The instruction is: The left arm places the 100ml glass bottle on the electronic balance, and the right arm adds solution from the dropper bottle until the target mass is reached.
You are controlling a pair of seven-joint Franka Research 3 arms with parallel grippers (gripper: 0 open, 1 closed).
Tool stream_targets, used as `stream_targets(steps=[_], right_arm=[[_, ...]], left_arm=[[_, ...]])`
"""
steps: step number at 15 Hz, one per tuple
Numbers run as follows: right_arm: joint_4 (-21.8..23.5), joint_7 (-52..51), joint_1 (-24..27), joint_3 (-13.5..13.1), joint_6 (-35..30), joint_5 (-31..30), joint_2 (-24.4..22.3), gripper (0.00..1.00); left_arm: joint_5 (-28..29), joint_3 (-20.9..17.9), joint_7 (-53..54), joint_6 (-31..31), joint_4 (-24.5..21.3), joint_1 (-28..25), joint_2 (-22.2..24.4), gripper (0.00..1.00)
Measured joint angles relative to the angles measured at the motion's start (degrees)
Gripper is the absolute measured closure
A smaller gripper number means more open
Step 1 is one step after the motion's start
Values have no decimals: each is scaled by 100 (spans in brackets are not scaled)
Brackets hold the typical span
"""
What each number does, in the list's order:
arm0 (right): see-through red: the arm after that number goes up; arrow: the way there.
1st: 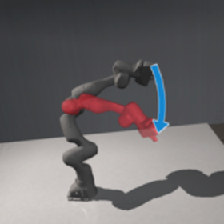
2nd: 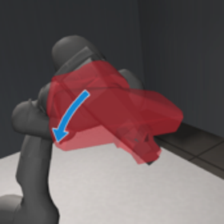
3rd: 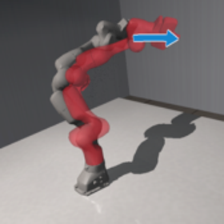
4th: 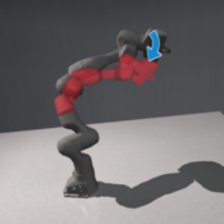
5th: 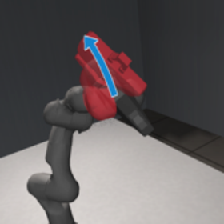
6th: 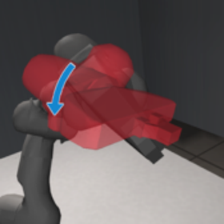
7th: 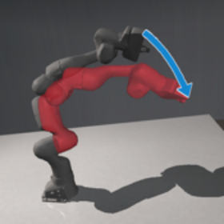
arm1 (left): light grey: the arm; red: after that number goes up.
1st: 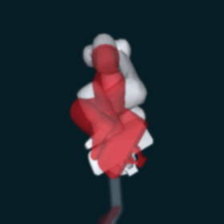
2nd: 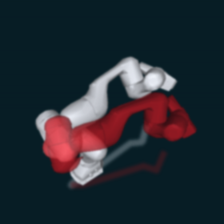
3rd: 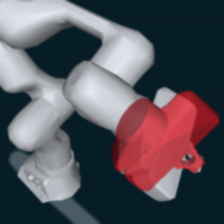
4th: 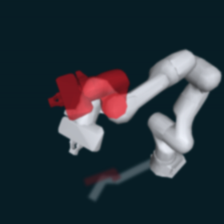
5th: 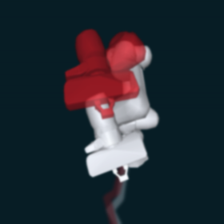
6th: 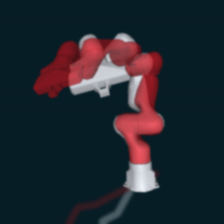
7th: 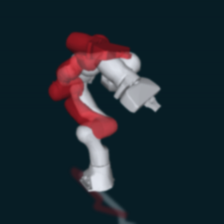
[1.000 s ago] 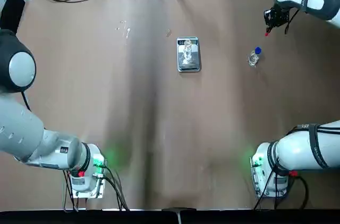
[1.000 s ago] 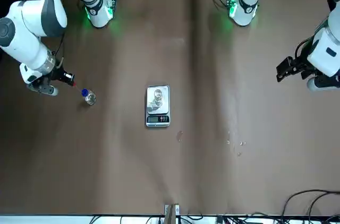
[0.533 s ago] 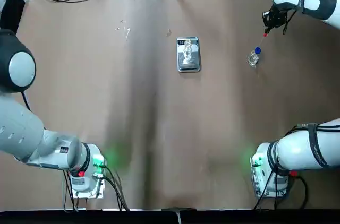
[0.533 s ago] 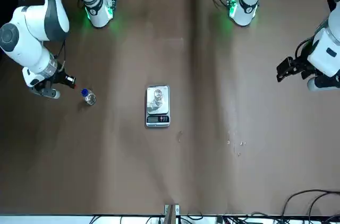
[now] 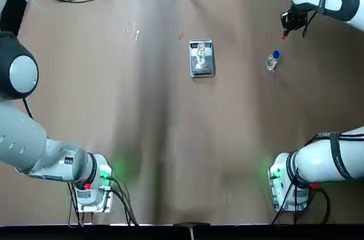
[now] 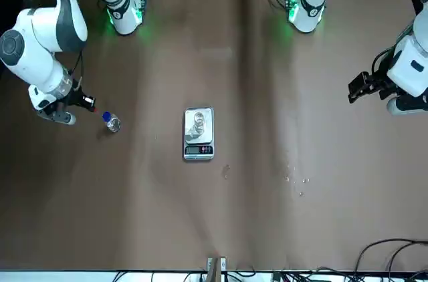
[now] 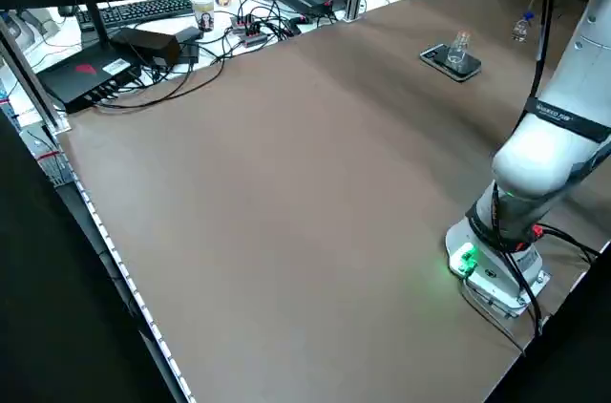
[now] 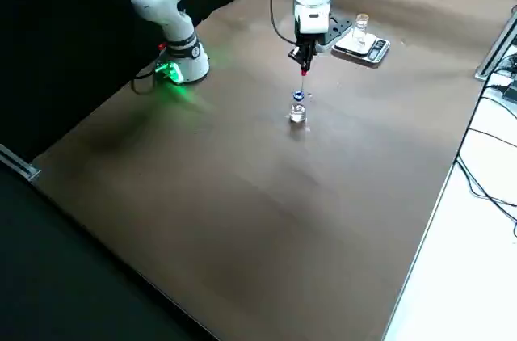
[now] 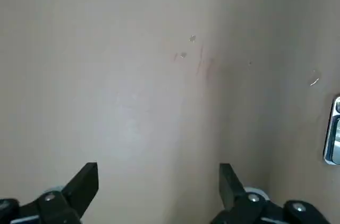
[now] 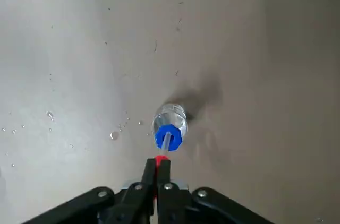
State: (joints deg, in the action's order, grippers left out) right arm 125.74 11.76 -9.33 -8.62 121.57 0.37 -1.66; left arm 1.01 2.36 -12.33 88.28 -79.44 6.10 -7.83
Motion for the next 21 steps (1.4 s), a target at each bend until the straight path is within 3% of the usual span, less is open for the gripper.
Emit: stream_targets(steps=[21], right_arm=[[11,-64,-20,40,252,0,58,96]], left_arm=[[0,-6,0,0,-3,-4,0,0]])
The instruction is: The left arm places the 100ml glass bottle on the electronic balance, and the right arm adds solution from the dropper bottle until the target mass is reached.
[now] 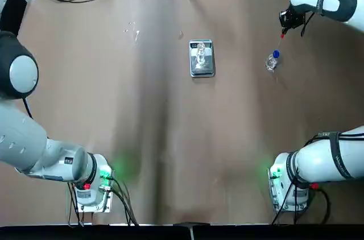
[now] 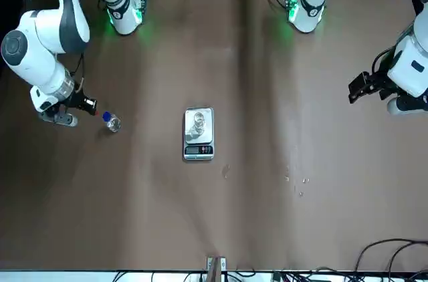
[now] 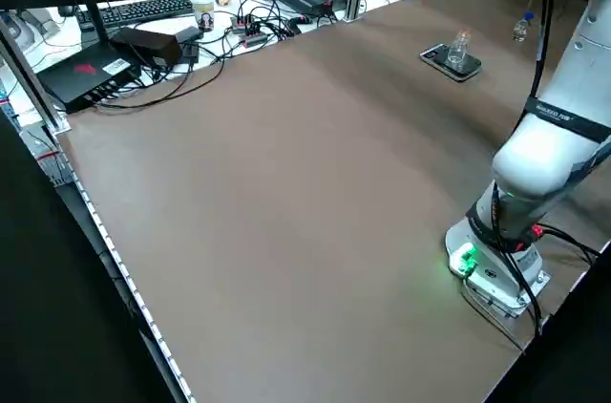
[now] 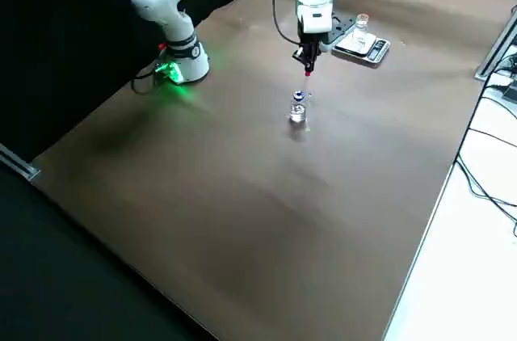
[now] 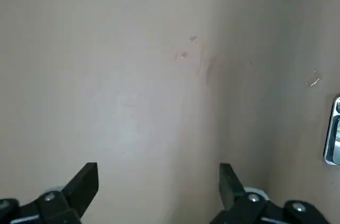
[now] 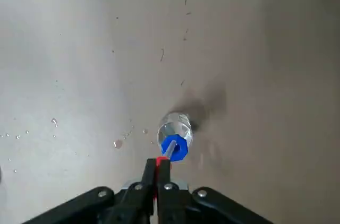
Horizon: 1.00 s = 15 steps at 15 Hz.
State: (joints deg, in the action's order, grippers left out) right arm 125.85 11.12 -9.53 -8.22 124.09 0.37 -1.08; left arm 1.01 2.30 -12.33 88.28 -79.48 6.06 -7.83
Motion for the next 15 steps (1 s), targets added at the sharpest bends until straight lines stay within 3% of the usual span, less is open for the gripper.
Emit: stream_targets(steps=[15], right_arm=[[-45,-405,-1,25,-341,54,-13,96]], left_arm=[[0,0,0,0,-2,0,0,0]])
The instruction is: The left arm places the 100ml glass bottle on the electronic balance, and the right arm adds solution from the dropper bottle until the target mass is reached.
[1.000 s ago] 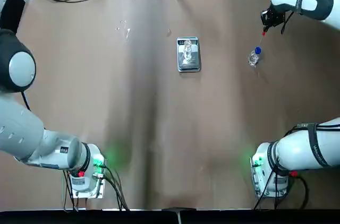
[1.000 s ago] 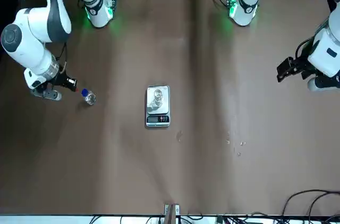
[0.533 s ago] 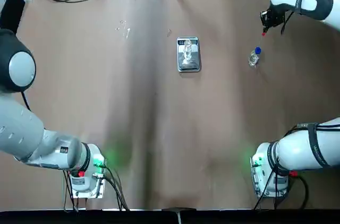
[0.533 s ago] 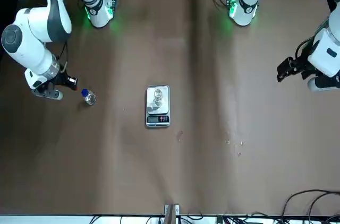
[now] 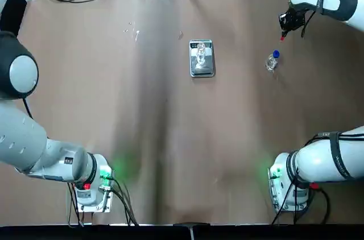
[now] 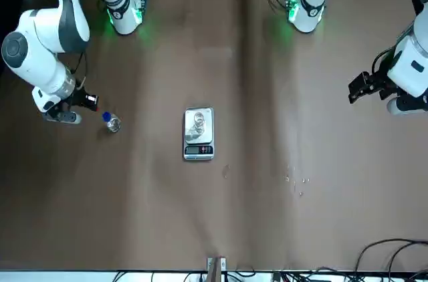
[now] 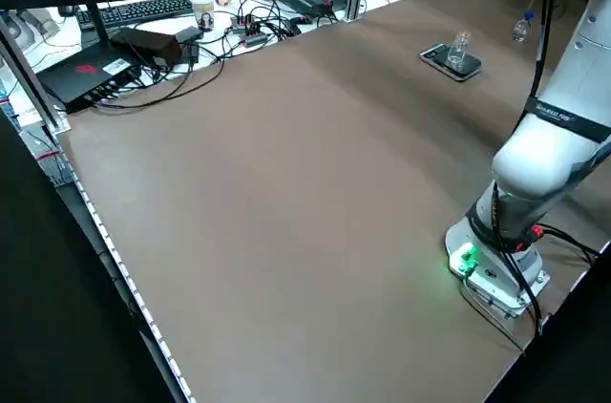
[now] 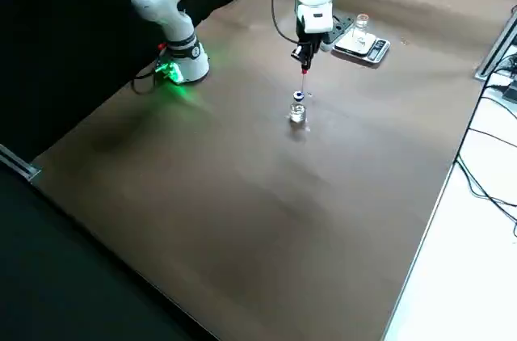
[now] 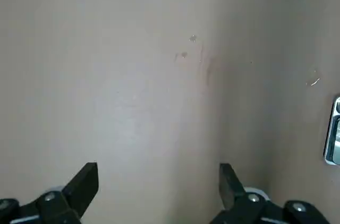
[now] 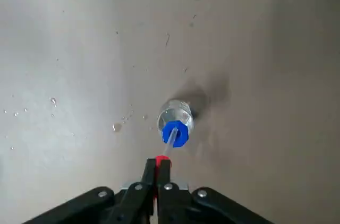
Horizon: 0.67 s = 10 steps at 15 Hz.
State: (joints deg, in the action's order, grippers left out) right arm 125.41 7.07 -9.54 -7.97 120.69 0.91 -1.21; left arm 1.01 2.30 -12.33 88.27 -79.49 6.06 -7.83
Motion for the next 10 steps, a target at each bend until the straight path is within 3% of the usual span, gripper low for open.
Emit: stream_targets(steps=[10], right_arm=[[94,-204,-2,-3,349,374,192,96]], left_arm=[[0,0,0,0,0,0,0,0]])
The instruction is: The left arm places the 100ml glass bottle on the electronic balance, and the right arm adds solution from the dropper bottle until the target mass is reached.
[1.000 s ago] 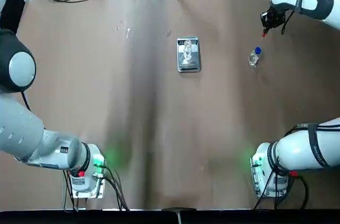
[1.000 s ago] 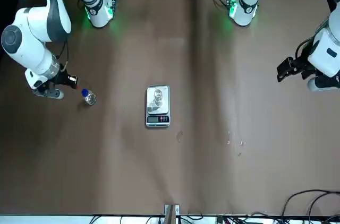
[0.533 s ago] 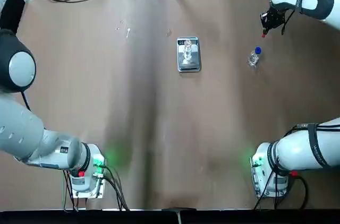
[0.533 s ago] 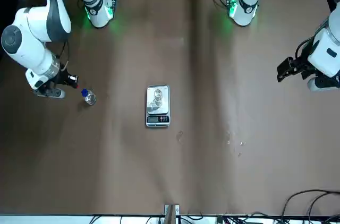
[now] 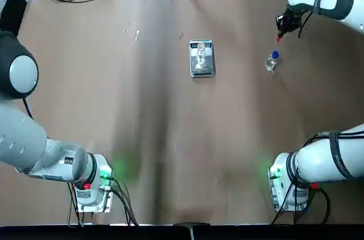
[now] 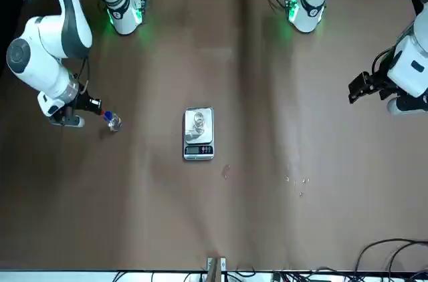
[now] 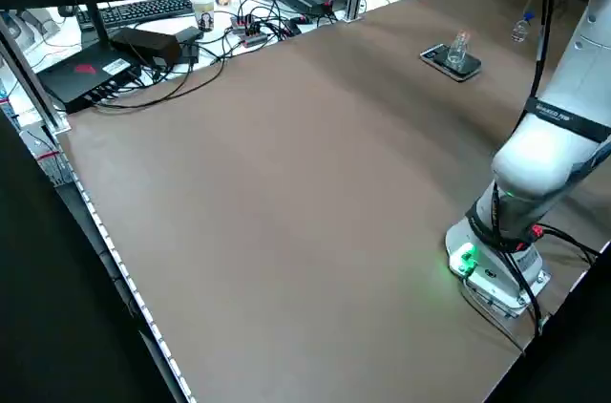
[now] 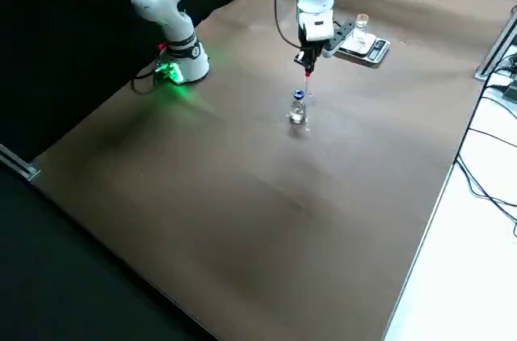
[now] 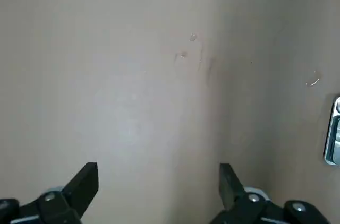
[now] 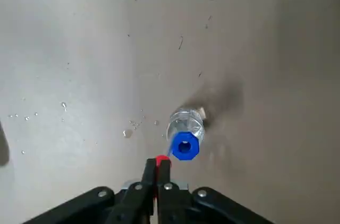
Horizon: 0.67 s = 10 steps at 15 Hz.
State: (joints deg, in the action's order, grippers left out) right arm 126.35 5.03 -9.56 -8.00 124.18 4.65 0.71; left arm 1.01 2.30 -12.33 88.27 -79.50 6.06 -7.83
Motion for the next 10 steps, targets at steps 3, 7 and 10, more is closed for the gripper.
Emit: stream_targets(steps=[3,7,10], right_arm=[[0,-1,0,0,0,27,6,96],[-179,-34,12,-21,-452,48,-17,96],[-388,-326,152,-76,-783,173,-92,96]], left_arm=[[0,0,0,0,0,0,0,0],[0,0,0,0,0,0,0,0],[0,0,0,0,-3,0,0,0]])
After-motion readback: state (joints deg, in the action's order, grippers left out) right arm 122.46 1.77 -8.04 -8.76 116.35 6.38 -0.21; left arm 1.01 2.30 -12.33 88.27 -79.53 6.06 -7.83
